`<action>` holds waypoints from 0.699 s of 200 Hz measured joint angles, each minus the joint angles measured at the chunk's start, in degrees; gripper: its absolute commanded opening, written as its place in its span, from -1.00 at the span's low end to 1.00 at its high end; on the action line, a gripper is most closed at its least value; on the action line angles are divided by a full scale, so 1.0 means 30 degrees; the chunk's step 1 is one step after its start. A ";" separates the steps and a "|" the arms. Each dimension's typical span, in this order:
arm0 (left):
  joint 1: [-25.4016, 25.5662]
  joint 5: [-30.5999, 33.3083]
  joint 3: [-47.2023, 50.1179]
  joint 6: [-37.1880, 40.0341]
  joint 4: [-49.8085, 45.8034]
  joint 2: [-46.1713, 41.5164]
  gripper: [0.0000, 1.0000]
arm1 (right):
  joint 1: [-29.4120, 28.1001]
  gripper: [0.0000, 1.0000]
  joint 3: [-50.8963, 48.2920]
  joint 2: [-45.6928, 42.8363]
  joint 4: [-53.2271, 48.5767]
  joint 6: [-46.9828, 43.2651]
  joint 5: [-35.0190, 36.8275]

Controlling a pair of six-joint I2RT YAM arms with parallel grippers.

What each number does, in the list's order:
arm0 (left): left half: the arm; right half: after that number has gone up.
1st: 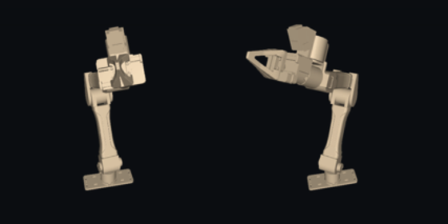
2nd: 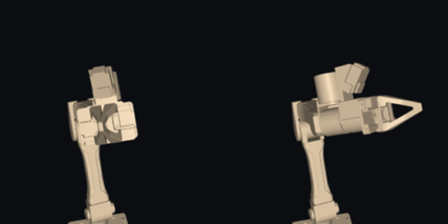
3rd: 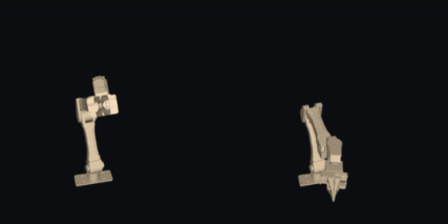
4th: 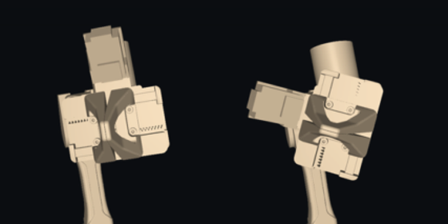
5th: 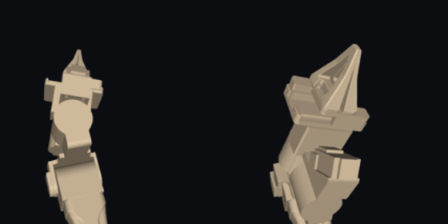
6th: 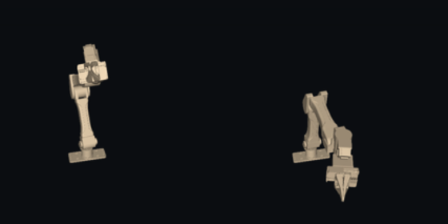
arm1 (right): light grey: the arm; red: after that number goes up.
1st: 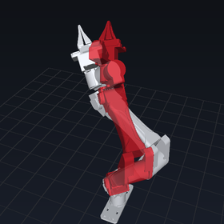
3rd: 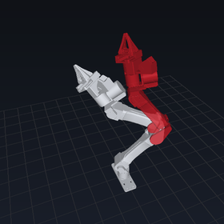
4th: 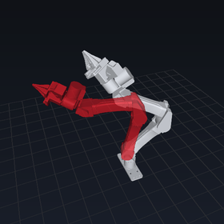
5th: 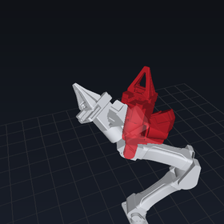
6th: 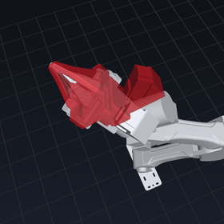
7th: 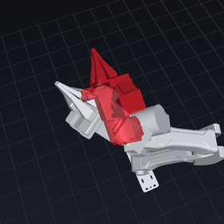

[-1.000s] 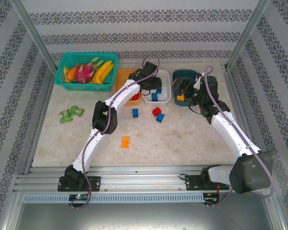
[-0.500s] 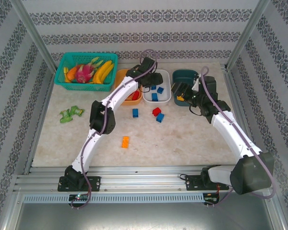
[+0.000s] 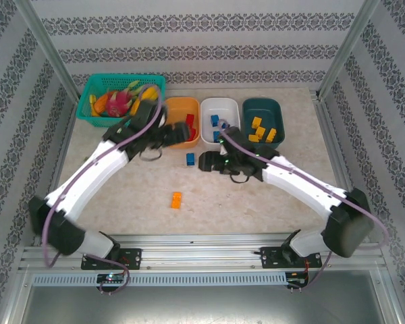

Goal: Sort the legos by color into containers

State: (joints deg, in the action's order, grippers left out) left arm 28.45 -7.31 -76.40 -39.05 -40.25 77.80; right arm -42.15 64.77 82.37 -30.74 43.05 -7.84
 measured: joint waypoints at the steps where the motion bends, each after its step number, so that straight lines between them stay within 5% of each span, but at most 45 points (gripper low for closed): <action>1: -0.0007 0.0000 0.0153 0.0007 -0.0029 -0.0124 0.68 | -0.0051 0.49 0.0007 0.0051 -0.0015 0.0058 0.0007; 38: -0.0022 -0.0372 0.6550 -0.0117 -0.1807 -0.6841 0.69 | -0.2958 0.40 0.2441 0.4364 -0.1406 0.2943 -0.0022; 81: -0.0022 -0.0772 0.8990 -0.0605 -0.4903 -1.3806 0.70 | -0.5559 0.45 0.5734 0.9085 -0.2696 0.5617 0.0226; 140: -0.0022 -0.1559 0.9624 -0.1129 -0.7206 -1.6283 0.70 | -0.6120 0.18 0.8444 1.2808 -0.4517 0.7715 0.1013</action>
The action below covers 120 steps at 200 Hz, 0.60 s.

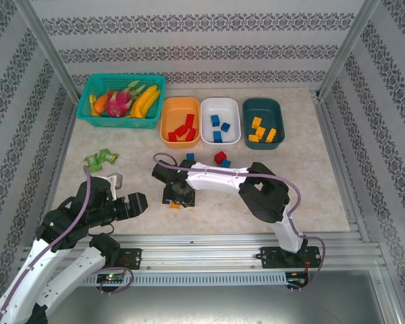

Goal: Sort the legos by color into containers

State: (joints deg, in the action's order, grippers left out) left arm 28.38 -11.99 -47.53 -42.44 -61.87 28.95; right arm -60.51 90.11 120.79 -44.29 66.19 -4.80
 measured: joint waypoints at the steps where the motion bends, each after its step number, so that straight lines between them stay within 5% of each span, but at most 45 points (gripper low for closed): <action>1: 0.0000 -0.0007 0.0000 0.0000 -0.0036 0.0000 0.70 | 0.0000 0.16 0.0029 0.0029 -0.0007 0.0044 0.0015; 63: 0.0000 -0.0495 0.0000 0.0051 -0.0452 0.0007 0.66 | 0.0000 -0.51 0.0969 0.0838 -0.0816 0.0874 0.0743; 120: 0.0000 -0.1960 -0.0459 0.0466 0.0743 0.2237 0.64 | 0.0729 -0.63 0.1042 -0.0248 -0.1770 -0.0590 0.2390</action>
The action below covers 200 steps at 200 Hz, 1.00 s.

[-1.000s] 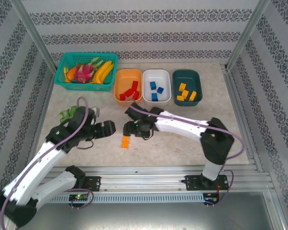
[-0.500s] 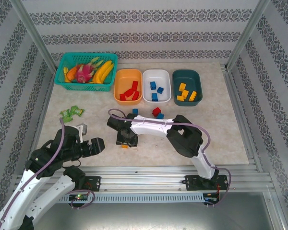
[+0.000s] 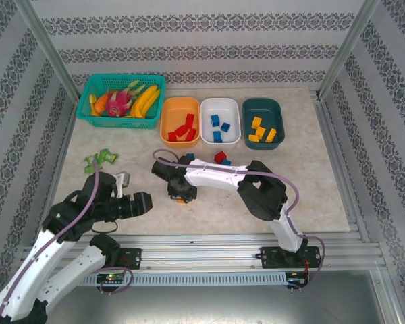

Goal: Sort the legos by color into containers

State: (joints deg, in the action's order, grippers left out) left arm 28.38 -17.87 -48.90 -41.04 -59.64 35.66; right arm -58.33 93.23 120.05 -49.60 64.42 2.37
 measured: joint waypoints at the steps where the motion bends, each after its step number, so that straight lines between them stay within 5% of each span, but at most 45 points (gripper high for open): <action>1: 0.0000 -0.0058 -0.0080 0.0022 0.0058 0.0160 0.64 | 0.0029 -0.63 0.0000 -0.0058 -0.0007 -0.0044 0.0015; 32: 0.0080 -0.0933 -0.2849 0.0663 0.2142 0.4911 0.63 | 0.2710 -0.63 -0.0029 -0.3767 -0.0561 -0.2412 0.1035; 79: 0.1100 -0.1020 -0.7293 0.1107 0.6659 1.2466 0.63 | 1.0193 -0.64 0.0714 -0.6615 -0.0831 -0.7985 0.1486; 141: 0.2157 -0.0969 -1.3763 0.1093 0.9617 2.0852 0.63 | 1.6538 -0.65 0.6098 -0.0984 -0.1421 -1.2983 0.1384; 200: 0.2280 -0.1042 -2.0524 0.1042 1.0112 2.7044 0.60 | 1.8287 -0.58 1.1861 0.5217 -0.2302 -1.4061 0.1625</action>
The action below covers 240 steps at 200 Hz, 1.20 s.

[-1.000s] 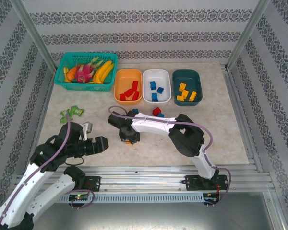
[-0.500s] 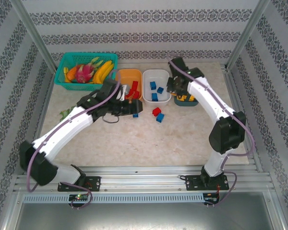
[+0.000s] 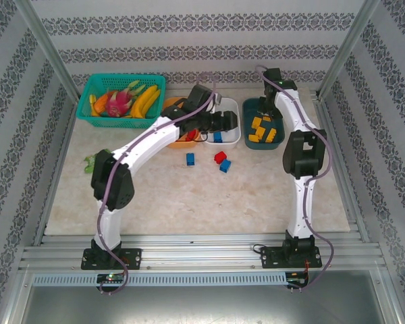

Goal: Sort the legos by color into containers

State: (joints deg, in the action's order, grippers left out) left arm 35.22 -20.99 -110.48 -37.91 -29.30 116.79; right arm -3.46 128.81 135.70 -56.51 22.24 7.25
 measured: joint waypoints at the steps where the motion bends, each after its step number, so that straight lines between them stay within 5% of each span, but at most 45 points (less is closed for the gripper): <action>1: 0.0000 -0.0007 -0.0066 -0.0007 0.0000 0.0058 0.60 | 0.0007 -0.58 0.0080 0.0073 -0.0029 0.0000 0.0000; 50: 0.0138 -0.0364 -0.1435 -0.0029 -0.0124 0.1800 0.58 | 0.0612 -0.38 0.4393 0.3905 -0.1494 0.0066 -0.0022; 102: 0.0138 -0.0503 -0.1435 -0.0029 -0.0627 0.1894 0.57 | 0.0736 0.17 0.4969 0.4510 -0.2324 0.0568 -0.0459; 168: 0.0138 0.0532 -0.0641 -0.0036 -0.2018 0.0925 0.54 | 0.0233 0.21 0.4969 0.1916 -0.2302 0.0670 -0.1020; 196: 0.0138 0.2346 0.1734 -0.0255 -0.3235 -0.1399 0.52 | -0.1071 0.26 0.0379 -0.3453 -0.0423 0.0627 -0.1625; 240: 0.0138 0.4670 0.6696 -0.0466 -0.3825 -0.4167 0.49 | -0.4291 0.37 -1.5854 -1.5890 0.8269 0.1421 -0.5894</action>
State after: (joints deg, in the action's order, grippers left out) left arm 35.64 -6.98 -90.39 -39.31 -40.77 104.29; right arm -16.34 81.25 88.03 -31.70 26.50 -10.44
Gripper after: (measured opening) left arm 0.745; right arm 0.680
